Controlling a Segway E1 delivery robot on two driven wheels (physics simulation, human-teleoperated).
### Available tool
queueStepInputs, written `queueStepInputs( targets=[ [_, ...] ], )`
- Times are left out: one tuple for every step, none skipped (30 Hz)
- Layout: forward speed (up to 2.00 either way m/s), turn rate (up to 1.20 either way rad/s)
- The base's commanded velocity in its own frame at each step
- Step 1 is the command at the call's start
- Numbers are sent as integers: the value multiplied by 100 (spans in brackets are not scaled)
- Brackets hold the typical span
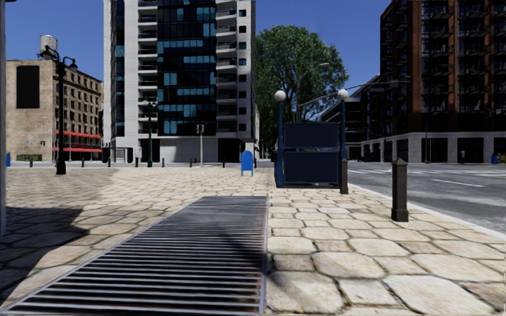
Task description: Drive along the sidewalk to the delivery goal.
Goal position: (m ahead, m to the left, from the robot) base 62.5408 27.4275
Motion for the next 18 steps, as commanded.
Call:
queueStepInputs(
  targets=[
    [200, 38],
    [200, 38],
    [200, 38],
    [200, 38],
    [200, 38],
    [200, 38],
    [200, 38],
    [200, 38],
    [200, 38],
    [200, 38],
    [200, 38],
    [200, 38],
    [200, 38],
    [200, 38],
    [200, 38],
    [200, 38],
    [200, 38],
    [200, 38]
  ],
)
